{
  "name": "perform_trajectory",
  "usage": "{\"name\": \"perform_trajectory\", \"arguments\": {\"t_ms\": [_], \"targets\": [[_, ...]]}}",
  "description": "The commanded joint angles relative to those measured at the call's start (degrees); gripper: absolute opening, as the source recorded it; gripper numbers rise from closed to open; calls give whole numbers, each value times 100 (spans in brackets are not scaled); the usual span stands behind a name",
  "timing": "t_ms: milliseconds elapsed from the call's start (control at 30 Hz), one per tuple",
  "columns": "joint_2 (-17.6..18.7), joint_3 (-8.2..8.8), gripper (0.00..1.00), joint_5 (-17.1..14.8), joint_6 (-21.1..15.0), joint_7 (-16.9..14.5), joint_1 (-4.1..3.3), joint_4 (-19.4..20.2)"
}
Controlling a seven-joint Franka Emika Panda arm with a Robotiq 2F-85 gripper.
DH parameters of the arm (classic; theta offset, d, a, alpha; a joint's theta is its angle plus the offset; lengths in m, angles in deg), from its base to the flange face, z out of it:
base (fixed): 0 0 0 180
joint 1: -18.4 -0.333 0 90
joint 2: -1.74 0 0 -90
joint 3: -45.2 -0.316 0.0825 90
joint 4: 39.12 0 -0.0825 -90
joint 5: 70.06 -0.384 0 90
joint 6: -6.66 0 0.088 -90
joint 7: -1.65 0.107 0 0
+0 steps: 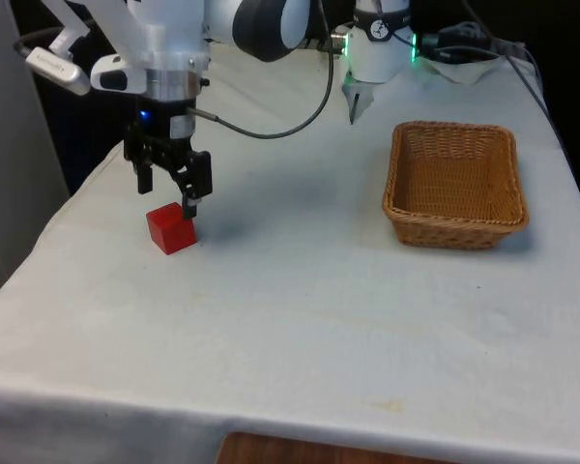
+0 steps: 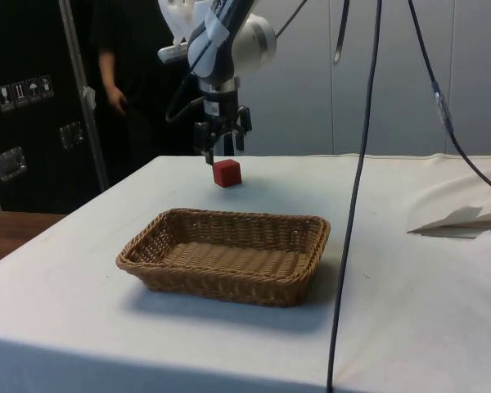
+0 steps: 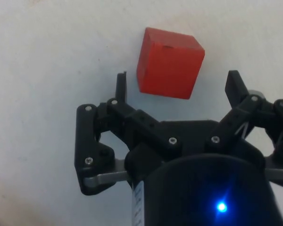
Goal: Pick up the cube and place it into the basket.
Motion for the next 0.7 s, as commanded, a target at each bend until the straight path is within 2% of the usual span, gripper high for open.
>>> {"name": "perform_trajectory", "arguments": {"t_ms": [0,100,133,167,367,400,433,667], "targets": [[52,-29,100,-57,-69,17,34,-29],[120,-29,100,-92,-132,86,40,-52],[69,0,100,-34,-69,74,0,-17],[138,-23,100,-103,-149,109,40,-63],[298,-6,100,-143,-258,275,52,-149],[264,40,100,-80,-195,281,6,-115],[321,0,100,-149,-264,298,52,-160],[516,40,100,-264,-367,418,63,-269]]}}
